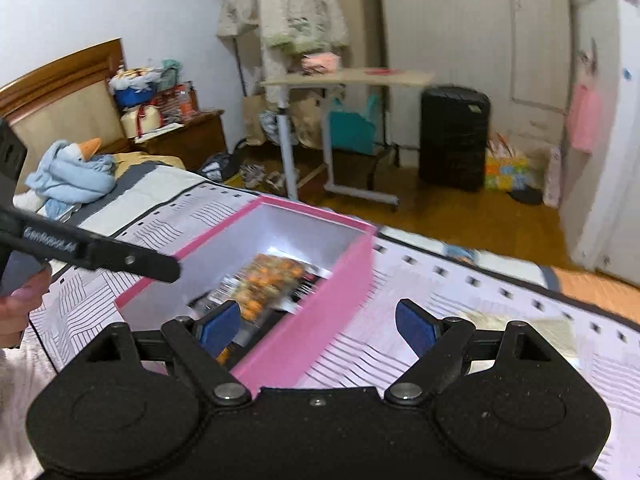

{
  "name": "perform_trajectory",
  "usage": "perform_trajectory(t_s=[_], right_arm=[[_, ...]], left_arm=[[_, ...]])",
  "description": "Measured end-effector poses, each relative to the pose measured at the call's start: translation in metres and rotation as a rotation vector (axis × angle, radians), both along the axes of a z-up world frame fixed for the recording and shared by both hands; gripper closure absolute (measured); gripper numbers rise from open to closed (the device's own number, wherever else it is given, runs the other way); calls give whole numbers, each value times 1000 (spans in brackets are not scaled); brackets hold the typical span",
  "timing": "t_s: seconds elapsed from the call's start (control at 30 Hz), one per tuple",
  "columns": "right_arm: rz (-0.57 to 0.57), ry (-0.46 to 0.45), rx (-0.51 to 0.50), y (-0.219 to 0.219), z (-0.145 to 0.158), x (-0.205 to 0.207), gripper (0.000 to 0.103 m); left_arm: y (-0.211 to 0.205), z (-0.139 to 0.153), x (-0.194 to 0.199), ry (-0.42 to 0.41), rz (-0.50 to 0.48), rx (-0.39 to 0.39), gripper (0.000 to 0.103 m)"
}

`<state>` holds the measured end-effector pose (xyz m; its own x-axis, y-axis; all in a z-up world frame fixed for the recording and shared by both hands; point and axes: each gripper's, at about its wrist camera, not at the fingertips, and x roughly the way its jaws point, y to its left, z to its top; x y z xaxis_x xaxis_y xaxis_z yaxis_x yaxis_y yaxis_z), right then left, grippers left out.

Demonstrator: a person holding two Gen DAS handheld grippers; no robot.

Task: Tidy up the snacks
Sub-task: 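Lower the peanut bag into the box and open the left gripper, then reach the left gripper to the cream noodle bag and grasp it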

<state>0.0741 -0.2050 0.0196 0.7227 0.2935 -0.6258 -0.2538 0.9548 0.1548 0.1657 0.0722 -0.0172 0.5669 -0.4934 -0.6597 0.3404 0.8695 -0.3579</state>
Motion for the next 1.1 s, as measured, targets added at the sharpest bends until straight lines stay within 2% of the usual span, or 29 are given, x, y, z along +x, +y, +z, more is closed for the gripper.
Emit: perform_trajectory(t_s=[0.2,0.27,0.43,0.57,0.7,0.73,0.83,0.97,1.03,1.1], right_arm=[[-84,68,26,-60,1,2,15],[-116,81,36,-77,-9,8,15],[-196,107,60,-127,-50,29,15],[-273,128,104,-165,-93,45,15],[-407,131,204,-193,-128,57,15],[-408,138,214,-197,-136,62,15],[-412,126,135,-201,-156,75,15],[-401,175,226,-218,-181,87,15],[-389,182,216,-217,-187,90,15],[-348,182,219,-212,-187,91,15]], left_arm=[[-51,20,-10,42,-108,-3,41],[-71,23,-9,50,-127,-5,42],[-124,12,-2,63,-94,-36,43],[-167,-9,5,48,-115,-22,45],[-198,-32,21,66,-98,-74,45],[-207,-41,28,57,-85,-74,45],[-227,-71,48,88,-51,-96,45],[-248,-111,75,121,-15,-94,45],[-255,-132,87,158,-3,-102,45],[-259,-149,95,182,12,-77,45]])
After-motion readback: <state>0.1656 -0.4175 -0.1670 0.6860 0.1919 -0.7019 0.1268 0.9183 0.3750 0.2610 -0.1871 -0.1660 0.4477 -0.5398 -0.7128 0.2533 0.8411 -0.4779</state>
